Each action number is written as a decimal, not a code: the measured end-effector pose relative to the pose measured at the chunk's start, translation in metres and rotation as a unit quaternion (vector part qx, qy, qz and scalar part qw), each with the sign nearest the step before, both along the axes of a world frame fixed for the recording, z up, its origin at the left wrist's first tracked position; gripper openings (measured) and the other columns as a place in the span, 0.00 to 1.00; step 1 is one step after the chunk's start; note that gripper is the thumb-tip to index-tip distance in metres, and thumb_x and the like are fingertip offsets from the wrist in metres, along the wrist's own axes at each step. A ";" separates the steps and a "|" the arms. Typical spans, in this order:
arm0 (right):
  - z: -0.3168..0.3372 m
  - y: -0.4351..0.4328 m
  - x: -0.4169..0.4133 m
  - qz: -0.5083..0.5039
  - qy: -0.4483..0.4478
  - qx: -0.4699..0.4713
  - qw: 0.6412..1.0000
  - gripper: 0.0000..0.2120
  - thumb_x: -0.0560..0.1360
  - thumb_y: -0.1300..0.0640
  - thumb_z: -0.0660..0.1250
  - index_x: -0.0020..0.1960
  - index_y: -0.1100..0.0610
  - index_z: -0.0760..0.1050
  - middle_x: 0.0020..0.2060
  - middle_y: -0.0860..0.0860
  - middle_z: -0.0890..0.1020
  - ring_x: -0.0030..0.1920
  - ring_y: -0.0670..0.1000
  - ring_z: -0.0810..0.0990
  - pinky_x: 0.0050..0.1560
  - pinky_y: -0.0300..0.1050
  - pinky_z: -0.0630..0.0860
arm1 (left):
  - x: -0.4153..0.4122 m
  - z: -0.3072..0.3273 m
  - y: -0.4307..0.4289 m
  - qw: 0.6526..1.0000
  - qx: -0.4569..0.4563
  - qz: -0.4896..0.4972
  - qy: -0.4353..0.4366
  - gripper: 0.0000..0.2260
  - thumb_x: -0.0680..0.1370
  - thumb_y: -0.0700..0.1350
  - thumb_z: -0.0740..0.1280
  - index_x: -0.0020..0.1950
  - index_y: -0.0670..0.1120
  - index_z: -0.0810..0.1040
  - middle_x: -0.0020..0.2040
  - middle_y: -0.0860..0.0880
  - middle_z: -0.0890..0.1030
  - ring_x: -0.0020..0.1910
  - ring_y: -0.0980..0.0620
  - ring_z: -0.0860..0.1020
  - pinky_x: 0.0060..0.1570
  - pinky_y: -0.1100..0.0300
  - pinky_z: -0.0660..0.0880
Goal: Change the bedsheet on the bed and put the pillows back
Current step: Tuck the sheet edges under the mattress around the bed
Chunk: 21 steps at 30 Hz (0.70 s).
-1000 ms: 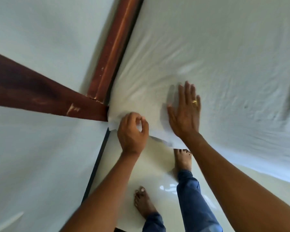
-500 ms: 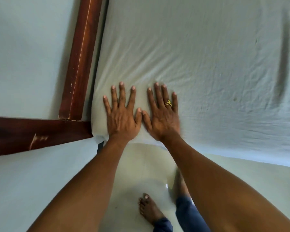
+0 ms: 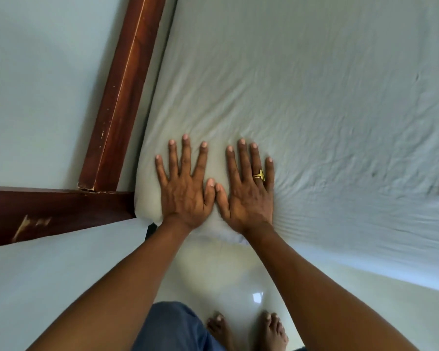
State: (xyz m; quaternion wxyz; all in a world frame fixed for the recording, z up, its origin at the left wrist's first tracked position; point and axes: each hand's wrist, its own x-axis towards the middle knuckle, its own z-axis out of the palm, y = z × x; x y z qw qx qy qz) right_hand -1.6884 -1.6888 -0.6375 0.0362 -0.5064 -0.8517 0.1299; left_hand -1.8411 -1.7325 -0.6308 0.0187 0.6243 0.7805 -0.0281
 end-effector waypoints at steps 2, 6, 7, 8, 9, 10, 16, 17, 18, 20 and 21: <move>-0.004 -0.001 0.001 -0.002 0.010 0.014 1.000 0.38 0.82 0.38 0.52 0.84 0.56 0.44 0.83 0.56 0.42 0.82 0.57 0.38 0.80 0.64 0.43 | 0.000 -0.003 0.000 1.000 0.008 0.001 0.015 0.34 0.81 0.58 0.53 0.84 0.51 0.44 0.83 0.42 0.42 0.82 0.39 0.41 0.75 0.32 0.49; -0.012 -0.005 0.003 -0.005 0.019 0.045 0.999 0.37 0.82 0.37 0.50 0.84 0.55 0.43 0.83 0.56 0.43 0.82 0.56 0.38 0.80 0.63 0.44 | 0.000 -0.013 -0.003 0.999 0.040 -0.005 0.031 0.33 0.81 0.58 0.52 0.84 0.51 0.45 0.83 0.42 0.44 0.82 0.40 0.43 0.76 0.33 0.49; -0.013 -0.005 0.003 -0.007 0.023 0.052 0.998 0.37 0.82 0.37 0.49 0.84 0.55 0.44 0.83 0.56 0.43 0.82 0.56 0.38 0.80 0.63 0.44 | 0.000 -0.015 -0.003 0.998 0.051 -0.005 0.032 0.33 0.82 0.58 0.52 0.84 0.51 0.45 0.83 0.43 0.44 0.82 0.40 0.43 0.76 0.33 0.49; -0.015 -0.006 0.003 -0.009 0.026 0.064 0.998 0.37 0.82 0.37 0.49 0.84 0.55 0.44 0.83 0.55 0.44 0.82 0.56 0.39 0.80 0.63 0.44 | 0.000 -0.019 -0.004 0.997 0.066 -0.009 0.036 0.32 0.82 0.58 0.52 0.84 0.52 0.45 0.84 0.43 0.45 0.82 0.40 0.44 0.76 0.33 0.49; -0.017 -0.008 0.003 -0.011 0.028 0.075 0.997 0.37 0.83 0.37 0.48 0.84 0.55 0.44 0.83 0.55 0.44 0.83 0.55 0.39 0.80 0.63 0.44 | -0.001 -0.021 -0.006 0.996 0.078 -0.012 0.040 0.32 0.82 0.57 0.51 0.84 0.52 0.45 0.84 0.43 0.45 0.82 0.41 0.44 0.76 0.34 0.49; -0.020 -0.010 0.004 -0.014 0.033 0.086 0.996 0.36 0.83 0.37 0.48 0.84 0.54 0.45 0.83 0.55 0.45 0.83 0.55 0.39 0.80 0.62 0.44 | -0.001 -0.024 -0.008 0.995 0.090 -0.016 0.042 0.31 0.82 0.57 0.51 0.84 0.52 0.45 0.84 0.44 0.45 0.82 0.41 0.44 0.76 0.34 0.49; -0.028 -0.013 0.002 -0.026 0.073 0.136 0.988 0.35 0.82 0.36 0.48 0.83 0.53 0.53 0.83 0.54 0.53 0.83 0.55 0.47 0.80 0.61 0.44 | -0.006 -0.036 -0.010 0.990 0.138 -0.020 0.037 0.29 0.83 0.58 0.46 0.84 0.54 0.50 0.84 0.44 0.50 0.82 0.41 0.48 0.77 0.35 0.49; -0.028 -0.013 0.002 -0.029 0.078 0.139 0.987 0.34 0.82 0.36 0.48 0.83 0.53 0.54 0.83 0.54 0.54 0.83 0.55 0.49 0.80 0.61 0.45 | -0.006 -0.036 -0.009 0.989 0.142 -0.021 0.033 0.29 0.82 0.59 0.46 0.83 0.54 0.51 0.83 0.44 0.52 0.82 0.41 0.49 0.77 0.35 0.49; -0.028 -0.014 0.002 -0.032 0.081 0.145 0.986 0.34 0.82 0.36 0.47 0.83 0.53 0.56 0.82 0.54 0.56 0.83 0.55 0.50 0.80 0.61 0.45 | -0.006 -0.038 -0.009 0.988 0.149 -0.021 0.030 0.29 0.82 0.59 0.46 0.83 0.54 0.52 0.83 0.44 0.53 0.82 0.41 0.50 0.77 0.35 0.49; -0.029 -0.017 0.001 -0.034 0.076 0.158 0.984 0.35 0.81 0.35 0.46 0.82 0.52 0.58 0.82 0.54 0.58 0.82 0.55 0.53 0.80 0.60 0.47 | -0.007 -0.038 -0.011 0.986 0.161 -0.017 0.023 0.29 0.82 0.60 0.45 0.83 0.54 0.54 0.83 0.44 0.55 0.81 0.40 0.52 0.77 0.35 0.50; -0.028 -0.018 0.000 -0.035 0.068 0.163 0.984 0.35 0.81 0.35 0.45 0.82 0.52 0.59 0.81 0.54 0.59 0.82 0.56 0.54 0.80 0.61 0.48 | -0.008 -0.038 -0.012 0.986 0.167 -0.015 0.022 0.29 0.81 0.60 0.45 0.83 0.54 0.55 0.82 0.44 0.56 0.81 0.40 0.53 0.77 0.35 0.50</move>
